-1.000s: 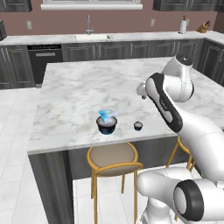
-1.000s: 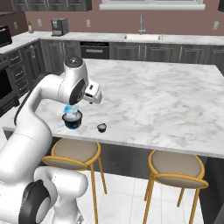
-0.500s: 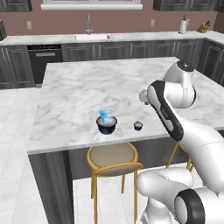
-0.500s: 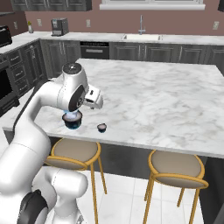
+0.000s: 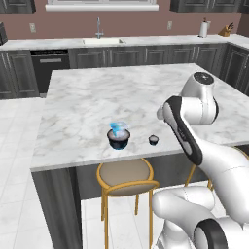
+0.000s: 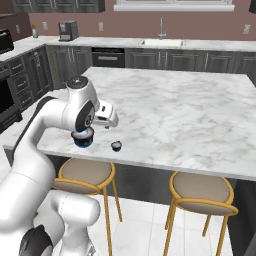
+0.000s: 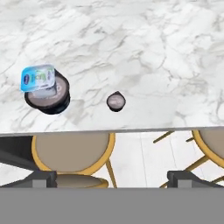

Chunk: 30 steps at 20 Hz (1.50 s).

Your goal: Stack the yogurt containers by placing the smaller containers on top of the larger containers.

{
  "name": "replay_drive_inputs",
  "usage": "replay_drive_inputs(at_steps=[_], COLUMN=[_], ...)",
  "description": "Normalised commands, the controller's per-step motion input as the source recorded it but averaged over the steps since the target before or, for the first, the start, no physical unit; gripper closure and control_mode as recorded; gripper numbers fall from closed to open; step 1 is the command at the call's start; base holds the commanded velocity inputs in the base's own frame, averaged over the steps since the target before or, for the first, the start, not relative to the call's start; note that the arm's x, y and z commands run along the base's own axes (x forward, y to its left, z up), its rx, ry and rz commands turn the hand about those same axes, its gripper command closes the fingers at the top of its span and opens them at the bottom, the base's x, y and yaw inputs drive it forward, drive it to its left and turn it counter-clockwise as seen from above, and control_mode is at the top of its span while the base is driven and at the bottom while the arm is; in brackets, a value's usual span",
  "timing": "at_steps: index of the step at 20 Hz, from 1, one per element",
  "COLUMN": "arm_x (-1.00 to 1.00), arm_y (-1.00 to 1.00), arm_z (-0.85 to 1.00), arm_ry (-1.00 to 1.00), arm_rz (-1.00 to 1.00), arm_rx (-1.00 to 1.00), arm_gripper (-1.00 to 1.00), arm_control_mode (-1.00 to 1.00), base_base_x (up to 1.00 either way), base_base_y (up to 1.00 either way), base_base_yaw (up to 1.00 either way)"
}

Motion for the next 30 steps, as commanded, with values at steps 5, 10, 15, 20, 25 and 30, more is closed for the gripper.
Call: replay_drive_inputs(at_steps=[5, 10, 15, 20, 25, 30], arm_x=[0.00, 0.00, 0.04, 0.14, 0.20, 0.18], arm_y=[0.00, 0.00, 0.00, 0.00, 0.00, 0.00], arm_z=[-0.09, -0.19, -0.29, -0.32, -0.32, -0.29], arm_ry=[0.00, 0.00, 0.00, 0.00, 0.00, 0.00], arm_rz=[0.04, 0.02, 0.03, 0.03, 0.03, 0.01], arm_rx=[-0.03, -0.05, -0.06, -0.02, 0.00, 0.00], arm_gripper=[-1.00, -1.00, -1.00, -1.00, -1.00, -1.00], arm_control_mode=[-1.00, -1.00, -1.00, -1.00, -1.00, -1.00], base_base_x=[0.00, 0.00, 0.00, 0.00, 0.00, 0.00], base_base_y=[0.00, 0.00, 0.00, 0.00, 0.00, 0.00], base_base_yaw=[0.00, 0.00, 0.00, 0.00, 0.00, 0.00])
